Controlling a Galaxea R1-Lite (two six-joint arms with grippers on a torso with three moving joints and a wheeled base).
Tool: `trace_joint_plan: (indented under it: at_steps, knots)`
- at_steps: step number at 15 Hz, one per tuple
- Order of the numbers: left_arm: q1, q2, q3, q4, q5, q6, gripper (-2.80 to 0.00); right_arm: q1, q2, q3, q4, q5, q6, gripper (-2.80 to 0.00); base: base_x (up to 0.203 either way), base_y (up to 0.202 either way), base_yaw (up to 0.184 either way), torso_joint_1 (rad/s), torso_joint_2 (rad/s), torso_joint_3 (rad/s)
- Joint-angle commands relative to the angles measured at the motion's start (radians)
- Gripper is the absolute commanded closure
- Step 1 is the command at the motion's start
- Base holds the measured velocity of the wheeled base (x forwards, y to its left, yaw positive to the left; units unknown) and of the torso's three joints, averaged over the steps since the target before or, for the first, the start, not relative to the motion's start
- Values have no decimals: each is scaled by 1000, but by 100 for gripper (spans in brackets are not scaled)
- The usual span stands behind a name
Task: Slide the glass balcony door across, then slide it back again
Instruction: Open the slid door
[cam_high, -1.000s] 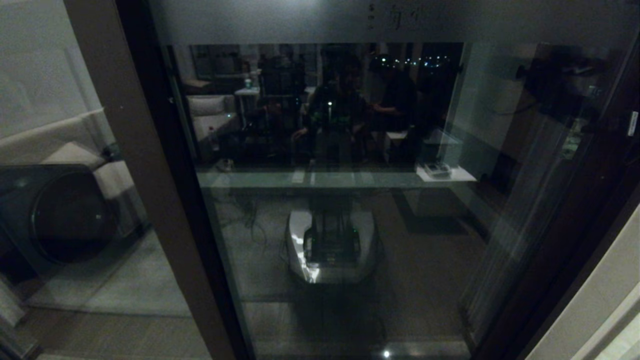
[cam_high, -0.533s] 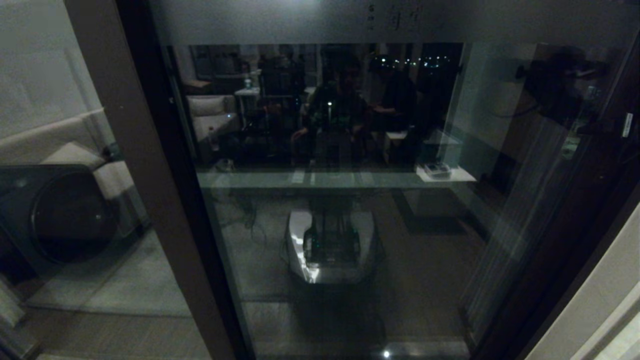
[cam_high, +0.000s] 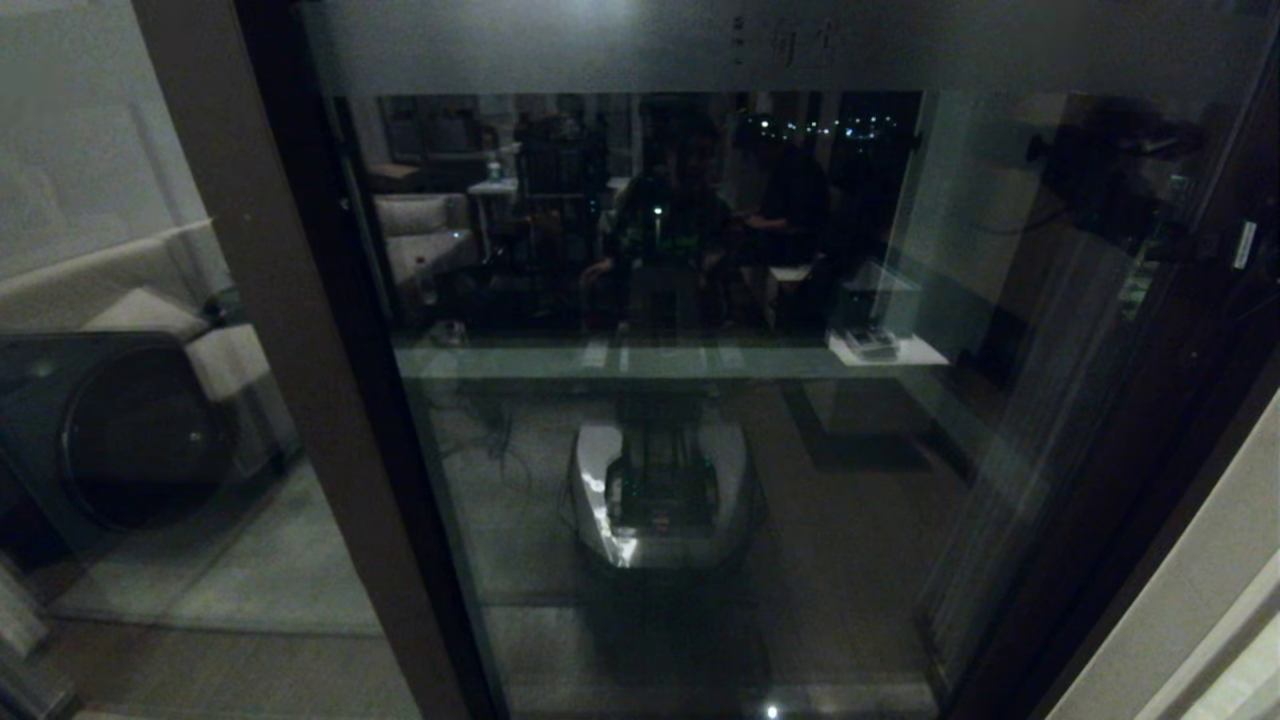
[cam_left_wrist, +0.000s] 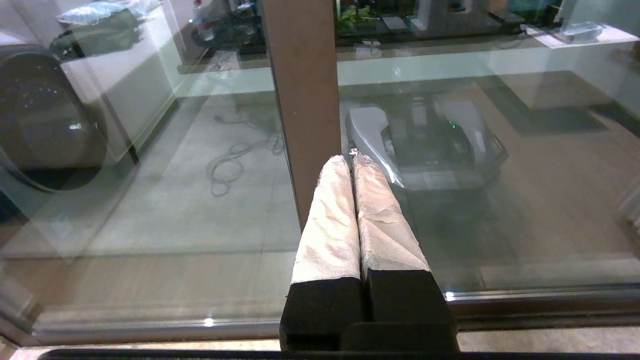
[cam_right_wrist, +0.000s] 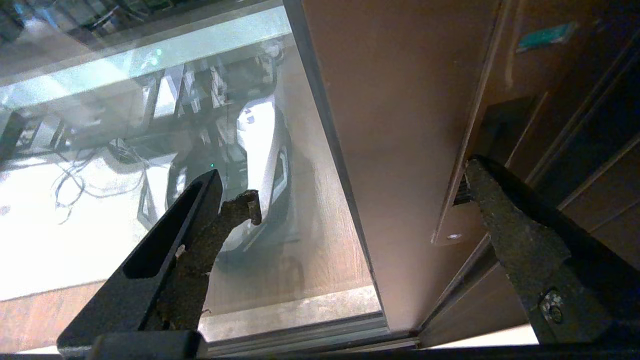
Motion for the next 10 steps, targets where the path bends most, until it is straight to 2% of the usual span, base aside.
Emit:
trace_joint_plan:
  at_steps: [1,10]
  knots:
    - [0,0,2,0,2,1,0,2,10,-1,-1,0,-1,-280,0,0,0,0,0,0]
    - [0,0,2,0,0,1,0,-35,-75,61,-2,-1,-30,-280,0,0,0,0,0,0]
